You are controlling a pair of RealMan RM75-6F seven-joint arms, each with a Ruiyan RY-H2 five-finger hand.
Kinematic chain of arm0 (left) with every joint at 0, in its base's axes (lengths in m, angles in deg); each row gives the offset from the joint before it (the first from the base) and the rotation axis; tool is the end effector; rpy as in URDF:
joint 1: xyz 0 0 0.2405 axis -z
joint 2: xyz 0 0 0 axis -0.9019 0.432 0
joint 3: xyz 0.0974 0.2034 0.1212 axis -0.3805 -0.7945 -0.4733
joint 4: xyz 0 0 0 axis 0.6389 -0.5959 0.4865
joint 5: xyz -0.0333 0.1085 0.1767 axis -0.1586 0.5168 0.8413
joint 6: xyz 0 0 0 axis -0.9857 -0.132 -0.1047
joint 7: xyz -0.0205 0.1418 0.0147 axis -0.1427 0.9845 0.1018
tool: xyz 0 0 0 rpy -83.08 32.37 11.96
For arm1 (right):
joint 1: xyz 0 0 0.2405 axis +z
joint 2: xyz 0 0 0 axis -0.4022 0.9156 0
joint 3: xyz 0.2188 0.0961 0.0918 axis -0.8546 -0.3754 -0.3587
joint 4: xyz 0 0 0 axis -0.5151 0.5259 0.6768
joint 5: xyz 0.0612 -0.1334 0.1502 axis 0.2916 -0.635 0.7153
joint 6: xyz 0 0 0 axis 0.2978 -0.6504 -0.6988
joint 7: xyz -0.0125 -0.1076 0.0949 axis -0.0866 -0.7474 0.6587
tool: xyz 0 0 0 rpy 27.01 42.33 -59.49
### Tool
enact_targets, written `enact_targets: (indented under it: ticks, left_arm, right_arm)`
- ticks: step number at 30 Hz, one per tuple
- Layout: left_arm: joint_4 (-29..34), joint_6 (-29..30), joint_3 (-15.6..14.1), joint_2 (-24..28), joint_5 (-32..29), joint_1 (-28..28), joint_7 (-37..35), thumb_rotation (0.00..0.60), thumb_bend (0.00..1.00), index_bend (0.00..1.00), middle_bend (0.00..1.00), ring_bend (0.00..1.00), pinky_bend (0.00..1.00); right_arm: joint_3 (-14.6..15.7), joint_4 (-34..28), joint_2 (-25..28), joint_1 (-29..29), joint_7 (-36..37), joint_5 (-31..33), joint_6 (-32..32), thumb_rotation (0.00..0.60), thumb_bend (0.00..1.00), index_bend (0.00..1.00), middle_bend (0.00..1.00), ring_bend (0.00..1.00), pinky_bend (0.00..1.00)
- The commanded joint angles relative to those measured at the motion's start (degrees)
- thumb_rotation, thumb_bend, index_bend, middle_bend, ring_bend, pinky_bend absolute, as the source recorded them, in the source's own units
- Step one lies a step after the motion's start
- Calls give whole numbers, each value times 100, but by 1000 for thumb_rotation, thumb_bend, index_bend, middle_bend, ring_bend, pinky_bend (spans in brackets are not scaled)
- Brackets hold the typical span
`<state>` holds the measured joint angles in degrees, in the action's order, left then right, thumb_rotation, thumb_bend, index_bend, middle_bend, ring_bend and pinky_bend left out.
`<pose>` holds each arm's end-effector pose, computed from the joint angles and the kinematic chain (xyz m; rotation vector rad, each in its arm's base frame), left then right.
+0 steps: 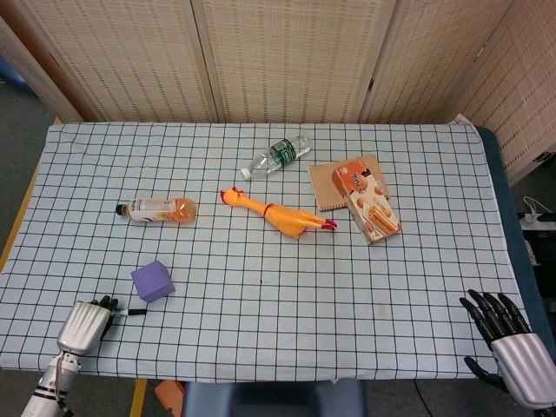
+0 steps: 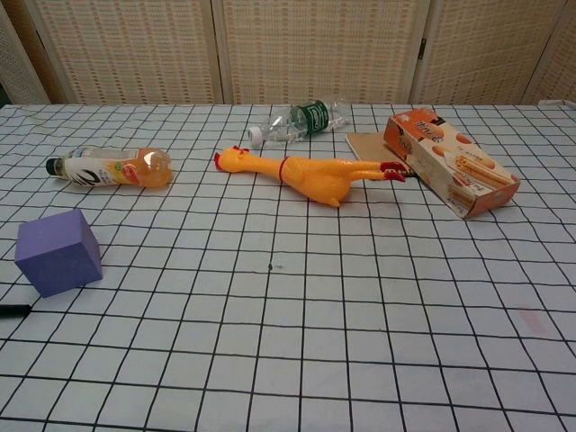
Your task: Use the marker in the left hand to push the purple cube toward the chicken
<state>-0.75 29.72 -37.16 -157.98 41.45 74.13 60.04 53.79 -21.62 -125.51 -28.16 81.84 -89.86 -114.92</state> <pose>-0.3750 0.1978 0.0275 -1.7661 -0.4754 -0.5626 -0.2930 -0.0905 0.1697 1.6220 -0.8618 0.8347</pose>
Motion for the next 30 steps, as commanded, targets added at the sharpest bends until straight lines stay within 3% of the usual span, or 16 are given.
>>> enact_targets:
  ticks: [1,7,12,21,30]
  left_arm:
    - [-4,9,1,-4,-4,0,-7,600,411,538,547,730,920]
    - [-29,145,24,-20,-23,-24,-112,600,481,643,645,753,930]
    - [-397,513,75,-135,-11,-92,-393,600,572,767,751,789,955]
    - [-1047,752,342,-122,-327,-214,-1076,600,608,783,777,795,956]
    - [-826,733,343,-184,-343,-157,-727,600,625,786,797,797,956]
  right_arm:
    - [0,0,-1,0,0,0,0,600,109,0,0,0,0]
    - [2,5,-7,-2,-9,-5,-1,600,109,0,0,0,0]
    - [2,3,-15,-4,-26,-4,3,600,109,0,0,0,0]
    - [16,-16,-23,4,-57,-9,41,600,109,0,0,0,0]
    - [32,-30,-18,31,-56,-26,95,600,109,0,0,0,0]
